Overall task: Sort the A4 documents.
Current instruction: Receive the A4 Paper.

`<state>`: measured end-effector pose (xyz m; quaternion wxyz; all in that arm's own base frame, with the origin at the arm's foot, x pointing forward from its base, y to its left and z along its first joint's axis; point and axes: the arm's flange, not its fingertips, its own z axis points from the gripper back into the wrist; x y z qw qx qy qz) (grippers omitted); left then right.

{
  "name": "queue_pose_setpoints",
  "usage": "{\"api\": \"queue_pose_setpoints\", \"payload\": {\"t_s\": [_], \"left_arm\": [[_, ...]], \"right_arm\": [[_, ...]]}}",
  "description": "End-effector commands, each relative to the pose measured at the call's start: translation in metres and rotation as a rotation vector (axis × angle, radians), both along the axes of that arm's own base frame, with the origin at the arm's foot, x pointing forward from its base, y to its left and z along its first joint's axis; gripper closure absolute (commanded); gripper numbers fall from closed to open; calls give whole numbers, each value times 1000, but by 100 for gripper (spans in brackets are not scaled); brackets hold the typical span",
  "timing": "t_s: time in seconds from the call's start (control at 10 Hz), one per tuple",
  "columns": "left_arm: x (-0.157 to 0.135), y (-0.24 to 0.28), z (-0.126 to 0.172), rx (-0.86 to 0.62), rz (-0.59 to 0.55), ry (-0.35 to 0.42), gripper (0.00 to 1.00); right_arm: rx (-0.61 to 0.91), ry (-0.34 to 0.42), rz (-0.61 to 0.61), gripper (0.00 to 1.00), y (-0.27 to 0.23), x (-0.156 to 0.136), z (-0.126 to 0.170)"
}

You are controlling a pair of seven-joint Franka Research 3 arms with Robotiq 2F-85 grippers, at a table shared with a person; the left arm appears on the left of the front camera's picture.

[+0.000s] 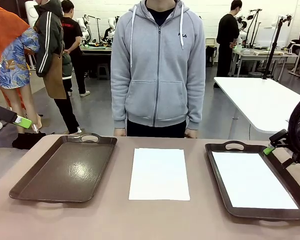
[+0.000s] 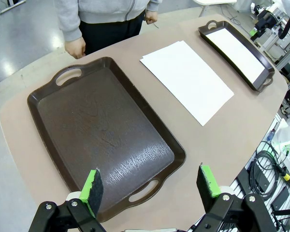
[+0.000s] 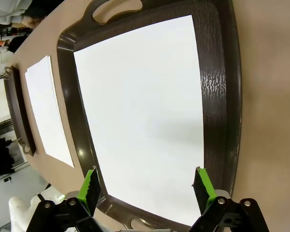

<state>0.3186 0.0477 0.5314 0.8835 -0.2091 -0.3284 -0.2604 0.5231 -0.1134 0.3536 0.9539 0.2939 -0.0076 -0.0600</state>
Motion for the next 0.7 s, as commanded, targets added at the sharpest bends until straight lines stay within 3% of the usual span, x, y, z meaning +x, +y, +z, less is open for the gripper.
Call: {"api": "queue_pose_setpoints", "payload": {"t_s": [0.0,0.2,0.4,0.6], "left_arm": [[1,1,-1,-6,-10,-10,0],[1,1,-1,-6,-10,-10,0],[1,1,-1,-6,-10,-10,0],[1,1,-1,-6,-10,-10,0]], "right_arm": [[0,0,0,0,0,0,0],[-181,-289,30,0,17,-24,46],[-181,-567,190,0,42,-29,93],[-181,-780,350,0,60,-40,138]]}}
